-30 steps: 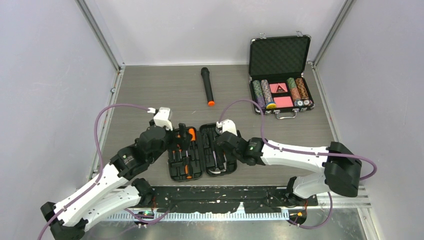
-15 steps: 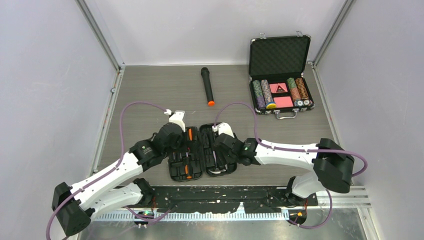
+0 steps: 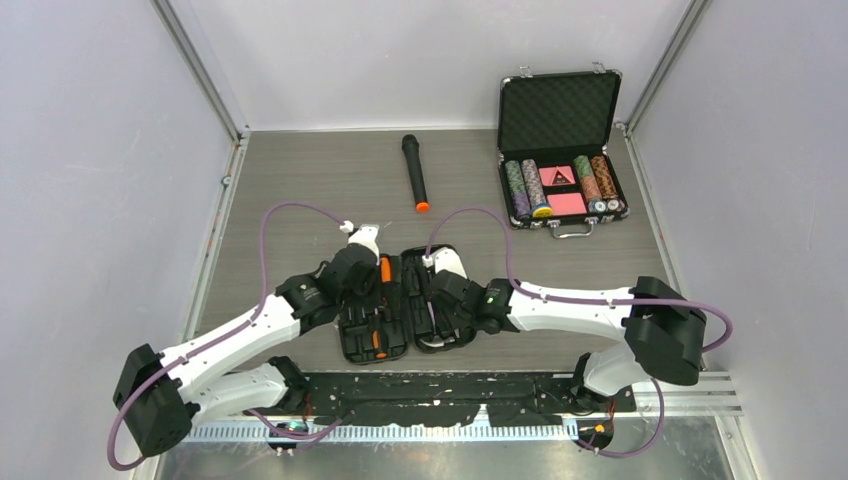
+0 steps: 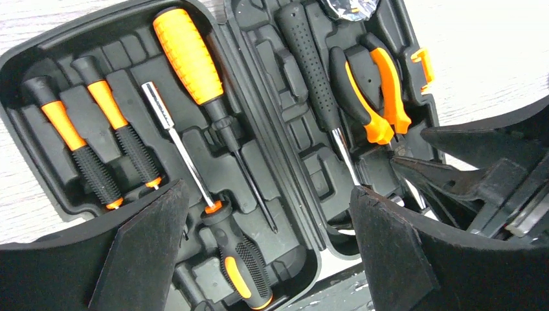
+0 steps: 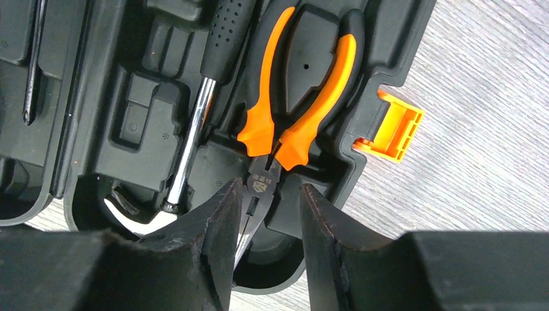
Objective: Pack the tool kit
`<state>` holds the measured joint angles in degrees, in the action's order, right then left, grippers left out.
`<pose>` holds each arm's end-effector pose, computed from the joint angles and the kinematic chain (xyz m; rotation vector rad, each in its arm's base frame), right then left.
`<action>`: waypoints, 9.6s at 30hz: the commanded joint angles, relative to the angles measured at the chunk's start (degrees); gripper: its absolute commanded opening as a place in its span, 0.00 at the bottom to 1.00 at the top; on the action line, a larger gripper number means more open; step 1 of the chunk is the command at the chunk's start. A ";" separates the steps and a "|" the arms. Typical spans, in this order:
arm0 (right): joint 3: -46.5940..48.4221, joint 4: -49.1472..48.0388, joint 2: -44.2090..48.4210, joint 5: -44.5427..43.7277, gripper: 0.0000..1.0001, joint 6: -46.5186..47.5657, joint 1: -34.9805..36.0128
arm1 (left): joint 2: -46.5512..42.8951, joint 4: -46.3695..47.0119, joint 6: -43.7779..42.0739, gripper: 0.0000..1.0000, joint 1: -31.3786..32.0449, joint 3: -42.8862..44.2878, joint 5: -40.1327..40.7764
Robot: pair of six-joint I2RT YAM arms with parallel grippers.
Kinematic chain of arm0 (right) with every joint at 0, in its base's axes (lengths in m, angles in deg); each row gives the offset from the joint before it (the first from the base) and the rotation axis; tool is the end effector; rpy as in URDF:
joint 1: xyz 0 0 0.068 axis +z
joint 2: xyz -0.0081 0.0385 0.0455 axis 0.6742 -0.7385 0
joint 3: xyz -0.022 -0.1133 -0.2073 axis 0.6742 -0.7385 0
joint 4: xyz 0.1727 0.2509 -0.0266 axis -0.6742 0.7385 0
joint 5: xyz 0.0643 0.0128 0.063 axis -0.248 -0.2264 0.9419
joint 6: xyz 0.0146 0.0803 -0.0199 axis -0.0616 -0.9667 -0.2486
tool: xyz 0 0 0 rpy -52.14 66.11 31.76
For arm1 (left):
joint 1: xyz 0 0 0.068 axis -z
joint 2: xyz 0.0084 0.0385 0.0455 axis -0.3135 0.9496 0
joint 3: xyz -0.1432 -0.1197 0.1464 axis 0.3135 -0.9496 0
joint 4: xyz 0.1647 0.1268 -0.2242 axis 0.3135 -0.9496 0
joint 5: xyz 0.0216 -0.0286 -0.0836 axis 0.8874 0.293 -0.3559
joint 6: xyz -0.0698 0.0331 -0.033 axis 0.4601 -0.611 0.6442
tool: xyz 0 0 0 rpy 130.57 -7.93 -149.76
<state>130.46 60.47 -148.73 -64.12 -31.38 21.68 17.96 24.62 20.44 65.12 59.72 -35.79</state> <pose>0.1724 0.2920 0.0984 -0.6965 2.3990 0.1440 0.2152 -0.2098 0.1672 0.0958 2.3868 -0.5100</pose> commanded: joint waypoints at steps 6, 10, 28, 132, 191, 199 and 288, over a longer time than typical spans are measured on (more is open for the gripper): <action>1.02 3.04 -6.91 0.30 0.33 1.94 0.63 | 3.12 4.87 3.11 0.92 -0.18 1.49 -3.50; 2.41 4.40 -9.65 2.58 0.27 2.11 0.57 | 4.12 4.79 4.28 0.90 -0.18 2.06 -4.39; 5.11 3.72 5.12 13.68 0.21 1.36 -4.44 | 7.77 6.72 6.47 0.76 -0.18 5.84 -8.55; 15.13 -0.03 -14.97 17.20 0.10 16.13 -6.59 | -0.65 2.38 12.85 0.52 -10.27 -12.05 -8.89; 1.22 -6.44 0.01 16.72 0.18 -0.54 -14.50 | 24.48 11.07 13.36 0.12 -4.87 14.22 -23.12; -0.22 -7.48 -4.13 20.84 0.14 -2.65 -15.91 | 35.49 13.25 14.82 0.00 -3.58 15.85 -25.34; -12.38 -28.39 4.60 31.25 0.58 -8.00 -32.80 | 2.03 3.28 12.30 0.73 -4.26 17.52 -12.85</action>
<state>116.19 26.30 -147.94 -29.25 -44.27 -10.41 24.38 36.31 37.45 60.90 73.90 -58.67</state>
